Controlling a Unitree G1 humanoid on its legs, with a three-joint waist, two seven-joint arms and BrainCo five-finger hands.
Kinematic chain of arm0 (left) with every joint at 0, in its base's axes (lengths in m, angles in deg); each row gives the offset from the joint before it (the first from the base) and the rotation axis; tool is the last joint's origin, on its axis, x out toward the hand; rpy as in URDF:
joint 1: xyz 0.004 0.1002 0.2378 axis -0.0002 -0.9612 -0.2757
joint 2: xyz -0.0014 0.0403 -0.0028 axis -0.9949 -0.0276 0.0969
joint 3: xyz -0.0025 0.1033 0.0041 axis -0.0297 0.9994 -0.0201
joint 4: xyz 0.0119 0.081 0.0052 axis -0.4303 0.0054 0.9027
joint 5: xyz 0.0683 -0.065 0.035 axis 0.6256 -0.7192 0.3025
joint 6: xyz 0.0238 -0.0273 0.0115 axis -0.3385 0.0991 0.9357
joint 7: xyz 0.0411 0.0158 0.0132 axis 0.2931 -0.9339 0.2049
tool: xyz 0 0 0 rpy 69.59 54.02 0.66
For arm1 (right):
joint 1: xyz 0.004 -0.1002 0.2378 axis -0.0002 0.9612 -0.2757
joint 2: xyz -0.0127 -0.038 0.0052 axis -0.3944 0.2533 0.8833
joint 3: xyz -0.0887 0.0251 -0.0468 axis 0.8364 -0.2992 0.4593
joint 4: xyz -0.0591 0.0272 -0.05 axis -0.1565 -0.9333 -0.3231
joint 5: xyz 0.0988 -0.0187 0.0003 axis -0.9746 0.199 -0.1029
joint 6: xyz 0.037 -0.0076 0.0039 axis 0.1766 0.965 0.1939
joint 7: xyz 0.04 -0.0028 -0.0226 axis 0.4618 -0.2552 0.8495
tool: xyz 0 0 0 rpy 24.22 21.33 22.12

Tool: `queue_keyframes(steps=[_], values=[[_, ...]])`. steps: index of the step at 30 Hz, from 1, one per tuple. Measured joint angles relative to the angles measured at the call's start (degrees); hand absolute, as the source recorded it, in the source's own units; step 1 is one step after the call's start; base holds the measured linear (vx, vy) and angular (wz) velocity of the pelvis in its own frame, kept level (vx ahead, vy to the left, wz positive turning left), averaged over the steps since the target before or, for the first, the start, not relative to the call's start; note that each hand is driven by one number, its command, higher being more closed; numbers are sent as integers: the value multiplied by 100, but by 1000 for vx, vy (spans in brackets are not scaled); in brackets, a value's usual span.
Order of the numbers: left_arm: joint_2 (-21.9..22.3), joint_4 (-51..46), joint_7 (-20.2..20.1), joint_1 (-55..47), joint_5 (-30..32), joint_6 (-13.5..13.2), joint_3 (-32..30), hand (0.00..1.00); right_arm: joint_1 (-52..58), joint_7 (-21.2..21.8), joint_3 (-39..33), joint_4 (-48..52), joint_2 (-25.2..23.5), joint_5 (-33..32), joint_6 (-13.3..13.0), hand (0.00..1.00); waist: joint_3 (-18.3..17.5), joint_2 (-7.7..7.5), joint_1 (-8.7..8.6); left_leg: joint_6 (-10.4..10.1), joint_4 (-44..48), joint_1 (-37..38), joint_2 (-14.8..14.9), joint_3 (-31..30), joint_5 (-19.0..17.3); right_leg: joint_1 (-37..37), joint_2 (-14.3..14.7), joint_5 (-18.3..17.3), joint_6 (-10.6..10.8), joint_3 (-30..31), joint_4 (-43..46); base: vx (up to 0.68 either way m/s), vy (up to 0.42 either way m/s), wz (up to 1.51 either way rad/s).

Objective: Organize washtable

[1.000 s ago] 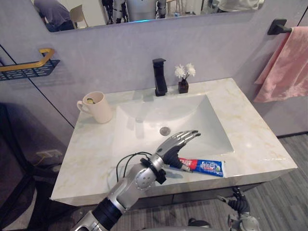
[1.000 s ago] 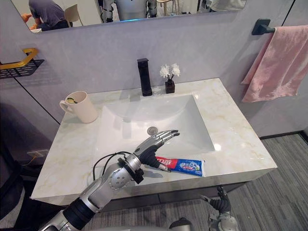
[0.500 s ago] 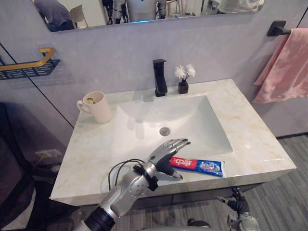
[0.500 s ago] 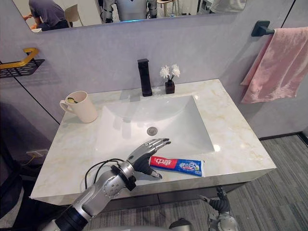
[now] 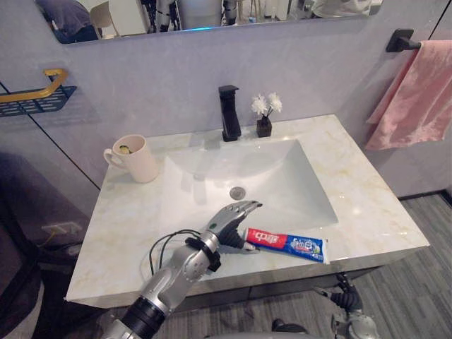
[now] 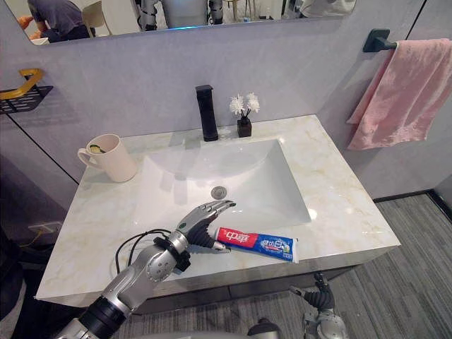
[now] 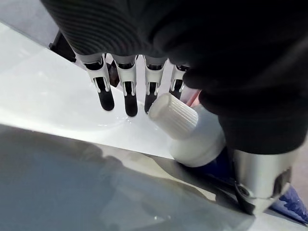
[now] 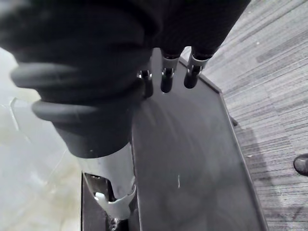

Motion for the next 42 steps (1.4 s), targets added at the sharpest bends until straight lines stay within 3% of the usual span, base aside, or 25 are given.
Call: queue_keyframes(steps=[8,20,23,25,29,31,34,38,42], values=[[-129,138,-163,146,109,-127,65,100,-39,-1,0,-3,10,0,5,0,-30,51,-16,0,3,0,-1,41,0,-29,0,20,4,51,-3,-30,-6,-4],[-310,149,-157,140,160,28,-3,100,-57,-5,-208,-21,-8,-154,-1,0,-67,111,-17,-1,3,21,1,104,-2,-43,5,39,11,128,-3,-9,-2,-2],[-296,137,-144,93,145,129,-98,100,-132,-43,-759,-9,-129,-352,124,0,-64,114,-12,-1,3,22,0,120,-4,-49,4,43,9,147,-3,-11,-2,-2],[-267,110,-123,-20,23,212,-352,100,-106,-222,-1521,101,-221,-528,317,0,-54,115,-11,-2,2,15,5,147,-7,-73,7,43,9,175,2,-20,-10,-8],[-27,-182,20,-377,-155,371,-958,100,79,-567,-2676,1257,-240,-637,396,0,-36,129,-14,3,8,-2,5,337,-42,-189,10,58,16,356,23,7,0,-24],[190,-665,144,-481,-291,409,-1291,100,141,-885,-3273,2458,-240,-591,397,0,-19,101,-11,12,18,-4,5,381,-49,-225,17,72,14,437,24,5,-5,-15],[428,-1201,335,-543,-440,398,-1601,100,20,-1233,-3587,3691,-238,-383,396,0,8,54,-6,9,32,-1,23,416,-75,-241,38,79,7,478,25,-18,-15,-10],[524,-1663,515,-545,-591,397,-1921,100,-485,-1504,-3547,5019,-201,-188,289,0,34,9,28,-4,213,-7,75,528,-200,-239,81,98,-11,610,26,-27,-17,-16],[628,-2009,626,-536,-882,379,-2016,100,-1000,-1472,-3053,5993,222,-516,-172,0,31,15,99,-6,226,-14,90,530,-206,-242,100,99,-11,618,39,-5,-12,-2]])
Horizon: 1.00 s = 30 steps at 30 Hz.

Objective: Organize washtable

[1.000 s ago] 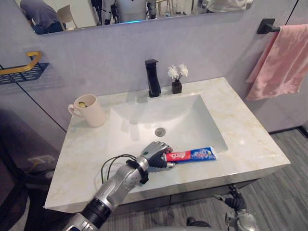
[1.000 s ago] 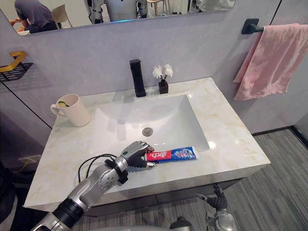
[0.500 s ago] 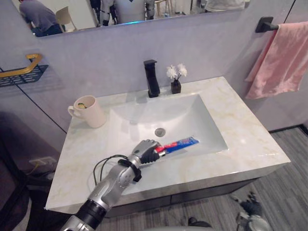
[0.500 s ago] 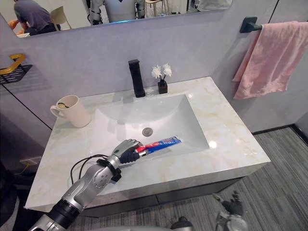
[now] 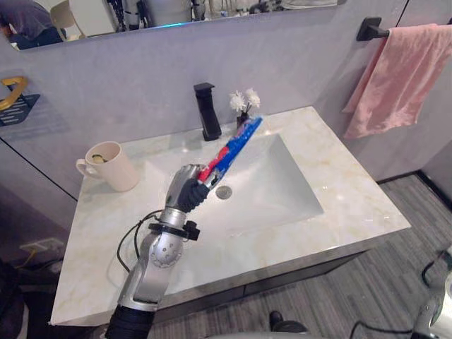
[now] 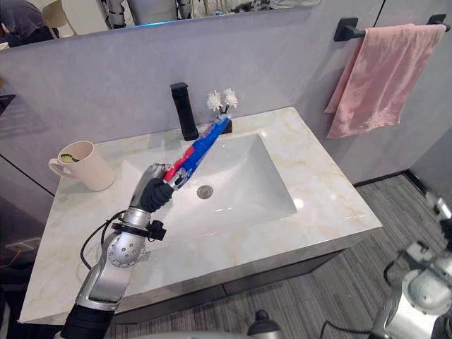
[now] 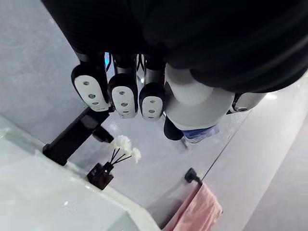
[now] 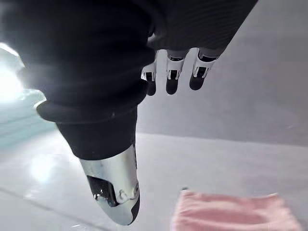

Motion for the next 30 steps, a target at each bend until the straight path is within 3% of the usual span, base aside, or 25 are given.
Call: queue_keyframes(steps=[1,4,6,9,12,19,25,30], values=[[17,-22,8,6,-55,-26,2,100,-106,43,123,125,103,-115,-102,0,-1,2,23,0,1,-1,4,-2,0,-1,5,0,0,1,17,0,0,0],[50,-163,121,70,-319,-60,155,100,-1124,281,1464,474,675,-766,-648,0,-7,-5,73,1,72,-64,9,-79,0,10,-1,0,0,-63,61,-24,-25,11],[53,-162,128,282,-448,-60,387,100,-1521,409,2199,464,785,-1014,-727,0,-12,-14,162,2,111,-127,5,-186,3,12,-10,0,0,-162,73,-53,-25,22],[169,-162,326,676,-583,-83,875,100,-2072,502,3432,254,764,-1246,-624,0,-18,-10,381,3,176,-187,3,-298,8,28,-20,-1,0,-263,88,-48,-25,19],[291,-161,482,882,-622,-83,1240,100,-2354,595,4285,-94,387,-1347,-445,0,-27,-13,446,16,186,-226,-22,-425,34,65,-44,-1,0,-395,86,-23,-17,24],[446,-108,697,977,-675,-23,1583,100,-2364,596,5121,-546,-233,-1762,-111,0,-47,-22,532,74,127,-265,-115,-518,94,64,-127,-1,0,-494,76,-7,-4,8],[446,-20,870,977,-673,93,1686,100,-2359,584,5246,-841,-539,-2104,-109,0,-132,-90,530,94,92,-290,-130,-523,120,28,-140,0,-1,-505,77,0,0,0],[448,88,966,977,-677,197,1780,100,-2317,695,5443,-1127,-665,-2790,-108,0,-195,-94,526,108,85,-316,-145,-530,138,2,-151,0,-2,-515,81,-14,-4,1]])
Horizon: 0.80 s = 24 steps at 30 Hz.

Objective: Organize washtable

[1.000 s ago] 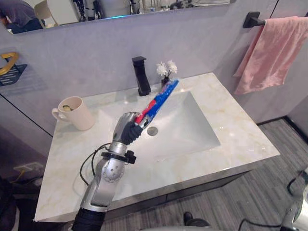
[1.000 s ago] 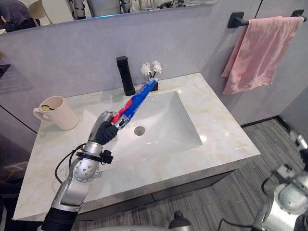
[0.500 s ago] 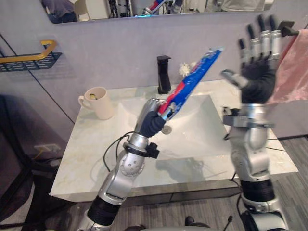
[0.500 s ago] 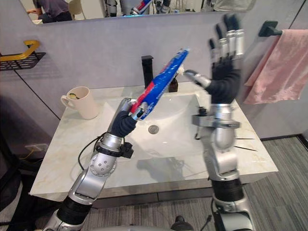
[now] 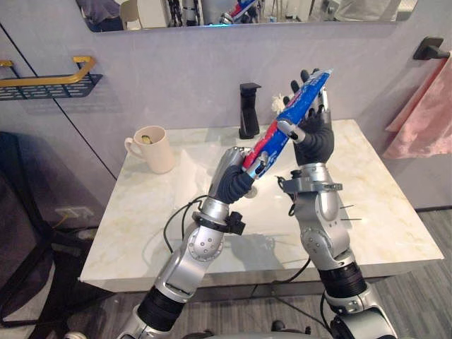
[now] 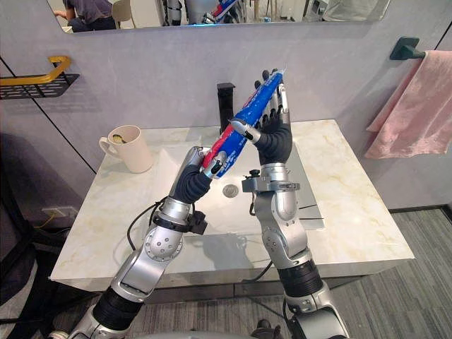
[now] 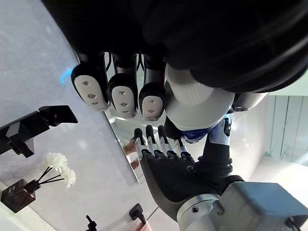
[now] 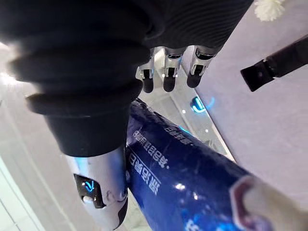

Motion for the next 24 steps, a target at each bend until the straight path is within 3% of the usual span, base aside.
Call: queue_keyframes(steps=[13,24], values=[[-15,231,-37,-3,14,80,147,100,59,444,398,-611,31,-1842,3,0,-78,-62,-5,-3,-175,51,-20,23,104,-50,-3,20,-28,24,-5,-9,-3,-1],[-37,416,-94,20,19,87,219,100,60,784,693,-615,126,-2489,8,0,-158,-190,-2,-3,-187,44,-28,52,104,-103,-9,32,-28,54,-5,-7,-2,-1]])
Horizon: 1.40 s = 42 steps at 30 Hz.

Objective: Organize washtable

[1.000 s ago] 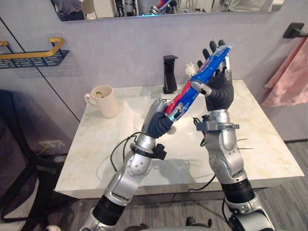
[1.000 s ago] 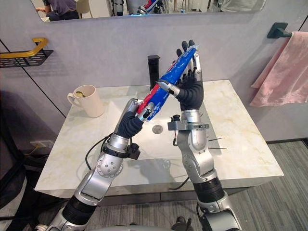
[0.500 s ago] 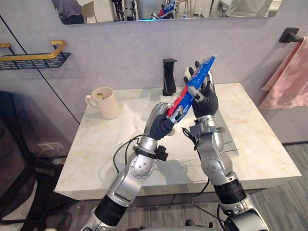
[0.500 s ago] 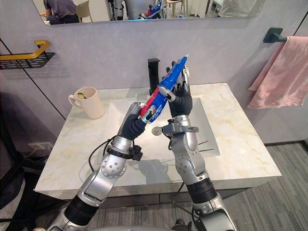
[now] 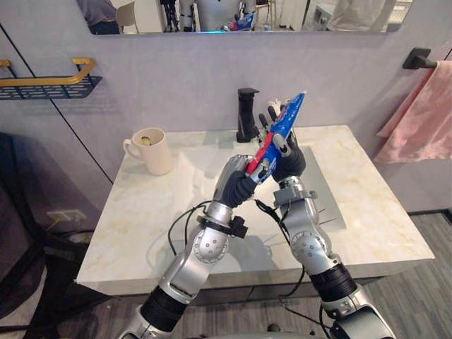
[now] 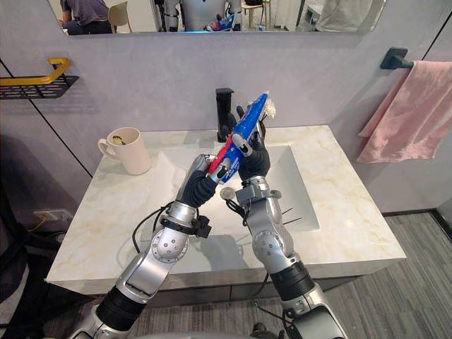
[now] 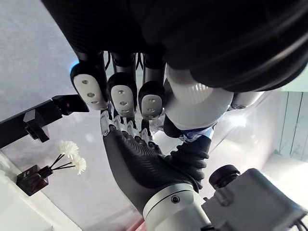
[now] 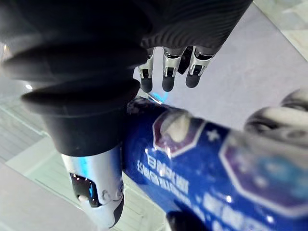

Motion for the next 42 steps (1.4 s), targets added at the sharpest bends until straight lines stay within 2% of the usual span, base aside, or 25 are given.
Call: queue_keyframes(steps=[3,4,17,25,26,31,34,38,42], values=[[-132,59,-36,24,2,0,25,100,-1,103,119,-65,133,-215,19,0,-1,-2,2,0,2,0,-1,10,0,-2,-1,10,2,10,-1,-23,-4,-1],[-174,67,-46,24,5,0,30,100,-1,113,153,-86,162,-242,25,100,-1,-2,3,0,3,-1,-1,15,0,-2,0,13,3,14,-2,-23,-7,-3],[-320,325,-144,7,7,-110,7,100,-32,262,220,-102,491,-280,170,100,-2,-3,12,0,14,-5,-6,60,0,-6,-3,42,-1,66,2,-8,-2,-2],[-245,409,-164,-370,14,-387,-270,100,-31,379,220,-101,365,224,308,100,-2,0,7,1,37,-4,-8,57,-1,0,-8,49,9,76,12,0,0,0],[-247,409,-167,-382,46,-424,-326,0,-32,380,220,-100,339,295,311,100,-1,1,7,1,41,-4,-10,53,-2,0,-11,49,9,74,20,0,0,0],[-242,203,-167,-696,198,-496,-615,0,-31,373,125,46,235,639,312,100,7,17,0,1,49,-7,-17,32,-2,1,-21,48,10,57,37,0,0,0],[-233,-168,-115,-1031,265,-589,-936,0,-32,364,-281,378,181,865,294,100,18,42,17,1,49,-20,-19,-16,-1,10,-23,46,13,10,37,0,0,6],[-237,-475,161,-1567,287,-461,-2140,0,-40,348,-1266,819,252,1023,-3,100,24,61,37,1,47,-22,-20,-26,0,16,-24,45,13,-9,33,0,0,1],[-137,-998,640,-2030,244,-438,-3371,0,-13,211,-2010,1055,472,1557,-268,100,41,93,49,6,24,-12,-32,-56,4,68,-37,44,14,-57,-21,-1,-2,3]])
